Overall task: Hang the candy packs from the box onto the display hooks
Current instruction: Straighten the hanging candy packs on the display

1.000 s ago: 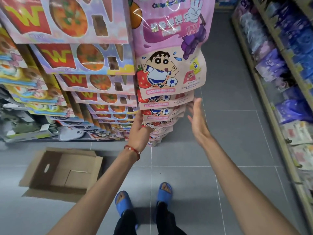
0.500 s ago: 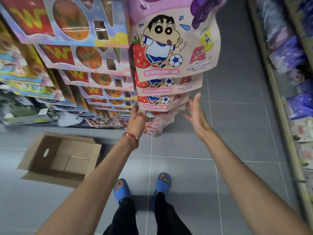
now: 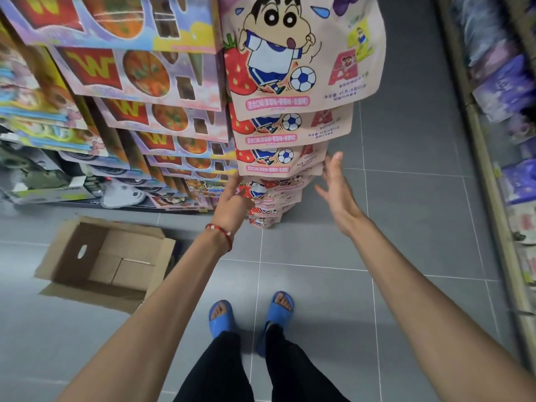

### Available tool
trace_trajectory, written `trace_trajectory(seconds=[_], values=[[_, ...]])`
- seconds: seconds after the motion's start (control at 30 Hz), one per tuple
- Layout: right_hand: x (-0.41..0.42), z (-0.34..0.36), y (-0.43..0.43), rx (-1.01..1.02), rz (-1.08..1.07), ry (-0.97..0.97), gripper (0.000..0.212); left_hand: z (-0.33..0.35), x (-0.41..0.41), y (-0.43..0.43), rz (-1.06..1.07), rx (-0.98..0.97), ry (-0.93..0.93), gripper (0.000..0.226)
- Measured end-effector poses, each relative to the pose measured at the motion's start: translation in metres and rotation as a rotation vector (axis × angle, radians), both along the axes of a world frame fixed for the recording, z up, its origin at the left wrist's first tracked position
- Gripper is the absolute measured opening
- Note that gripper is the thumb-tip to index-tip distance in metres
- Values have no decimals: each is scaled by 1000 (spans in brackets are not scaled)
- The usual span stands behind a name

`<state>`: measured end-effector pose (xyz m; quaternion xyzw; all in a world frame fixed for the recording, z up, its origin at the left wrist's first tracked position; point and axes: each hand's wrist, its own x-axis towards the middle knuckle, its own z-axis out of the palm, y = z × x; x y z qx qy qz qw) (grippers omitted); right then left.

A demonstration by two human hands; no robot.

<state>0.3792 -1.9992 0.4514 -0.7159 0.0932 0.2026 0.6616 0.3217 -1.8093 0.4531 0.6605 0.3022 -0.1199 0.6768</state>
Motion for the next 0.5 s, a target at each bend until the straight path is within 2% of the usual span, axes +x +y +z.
trace_trajectory(seconds=[0.23,0.4,0.5], values=[[0,-14,4,-41,-22,-82,42,-8,0,4,-52,22,-12,73],[4,-49,3,-65,-76,-81,59,-30,5,8,25,73,16,57],[16,-76,0,-105,-117,-63,67,-46,6,3,-22,78,0,55]])
